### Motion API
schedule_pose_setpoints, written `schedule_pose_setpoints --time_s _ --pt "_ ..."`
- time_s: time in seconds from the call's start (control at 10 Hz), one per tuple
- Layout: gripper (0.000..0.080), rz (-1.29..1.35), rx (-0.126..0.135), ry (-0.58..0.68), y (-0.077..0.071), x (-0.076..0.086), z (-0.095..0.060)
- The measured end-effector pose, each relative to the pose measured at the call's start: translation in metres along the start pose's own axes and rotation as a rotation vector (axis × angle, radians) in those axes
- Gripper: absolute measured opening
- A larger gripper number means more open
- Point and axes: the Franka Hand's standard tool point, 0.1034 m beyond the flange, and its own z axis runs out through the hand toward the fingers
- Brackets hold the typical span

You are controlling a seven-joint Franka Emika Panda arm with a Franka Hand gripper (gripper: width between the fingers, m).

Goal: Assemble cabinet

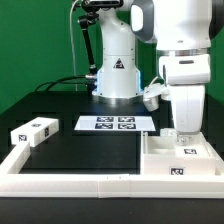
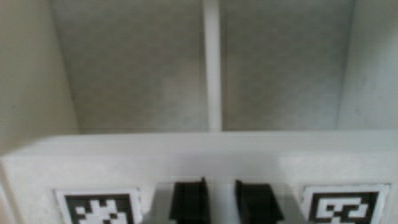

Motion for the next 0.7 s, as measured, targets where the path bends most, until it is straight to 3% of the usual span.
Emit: schedule_pose_setpoints --time_s 0.2,0.4,0.5,0.6,0.7 --pt "0.0070 -0.005 -0.002 -0.001 0.001 -0.001 -0.001" --pt "0.0387 -0.005 -0.009 -0.003 0.001 -0.003 -0.007" --pt "0.0387 0.005 -0.019 -0.005 -0.004 -0.003 -0.013" --pt "0.0576 0.017 -0.027 -0.010 -0.014 -0.004 -0.020" --pt "0.0707 0.041 -0.028 -0.016 -0.026 -0.004 -0.025"
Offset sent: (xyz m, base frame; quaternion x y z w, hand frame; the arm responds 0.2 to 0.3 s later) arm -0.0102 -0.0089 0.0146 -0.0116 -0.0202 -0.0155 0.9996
